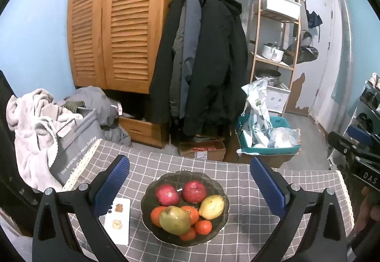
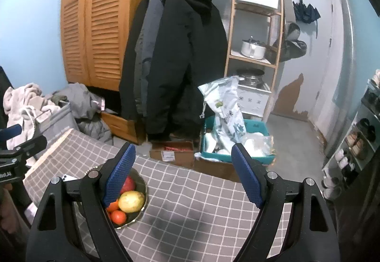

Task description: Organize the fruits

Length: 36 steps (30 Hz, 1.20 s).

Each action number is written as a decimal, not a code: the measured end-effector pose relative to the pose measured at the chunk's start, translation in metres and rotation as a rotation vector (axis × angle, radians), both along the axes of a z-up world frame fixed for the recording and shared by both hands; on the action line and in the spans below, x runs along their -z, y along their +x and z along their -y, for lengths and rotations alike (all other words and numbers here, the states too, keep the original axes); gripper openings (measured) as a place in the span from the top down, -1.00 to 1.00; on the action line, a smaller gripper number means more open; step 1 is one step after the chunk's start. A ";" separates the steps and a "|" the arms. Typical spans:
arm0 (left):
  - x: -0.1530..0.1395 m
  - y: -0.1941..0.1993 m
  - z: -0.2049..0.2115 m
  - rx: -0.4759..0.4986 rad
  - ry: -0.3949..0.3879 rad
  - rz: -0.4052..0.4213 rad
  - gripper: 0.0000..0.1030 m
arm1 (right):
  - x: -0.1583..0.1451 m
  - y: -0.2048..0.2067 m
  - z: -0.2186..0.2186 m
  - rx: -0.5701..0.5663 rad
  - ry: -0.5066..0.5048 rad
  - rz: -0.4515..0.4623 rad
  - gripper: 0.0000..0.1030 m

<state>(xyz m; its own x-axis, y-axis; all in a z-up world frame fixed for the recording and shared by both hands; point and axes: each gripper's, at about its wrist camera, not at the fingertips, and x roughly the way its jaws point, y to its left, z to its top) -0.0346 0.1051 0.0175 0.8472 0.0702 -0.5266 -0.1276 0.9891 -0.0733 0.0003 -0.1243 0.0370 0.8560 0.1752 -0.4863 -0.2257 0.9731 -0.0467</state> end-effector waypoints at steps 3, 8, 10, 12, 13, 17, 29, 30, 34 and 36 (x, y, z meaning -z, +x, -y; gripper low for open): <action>-0.002 0.000 0.002 0.003 0.002 0.002 -0.99 | -0.001 -0.002 0.002 0.006 0.001 0.001 -0.59; -0.001 0.002 0.006 0.007 0.004 -0.004 -0.99 | -0.001 -0.003 0.004 0.007 0.007 0.002 -0.59; -0.001 0.003 0.008 0.008 0.007 -0.007 -0.99 | -0.001 -0.003 0.003 0.003 0.008 -0.003 -0.59; -0.001 0.003 0.008 0.006 0.011 -0.008 -0.99 | -0.002 -0.002 0.002 0.000 0.007 -0.006 -0.59; 0.000 0.003 0.009 0.004 0.012 -0.009 -0.99 | -0.002 -0.002 0.002 -0.001 0.006 -0.006 -0.59; 0.001 0.004 0.011 -0.002 0.017 -0.011 -0.99 | -0.002 -0.002 0.002 -0.001 0.007 -0.006 -0.59; 0.000 0.004 0.010 -0.005 0.021 -0.004 -0.99 | -0.001 -0.001 0.002 -0.002 0.006 -0.005 -0.59; 0.000 0.004 0.009 -0.005 0.022 -0.004 -0.99 | -0.001 -0.001 0.002 -0.001 0.006 -0.006 -0.59; 0.000 0.003 0.009 -0.007 0.024 -0.005 -0.99 | -0.001 -0.001 0.002 -0.002 0.006 -0.006 -0.59; 0.000 0.003 0.009 -0.007 0.024 -0.003 -0.99 | -0.001 -0.001 0.002 -0.002 0.005 -0.005 -0.59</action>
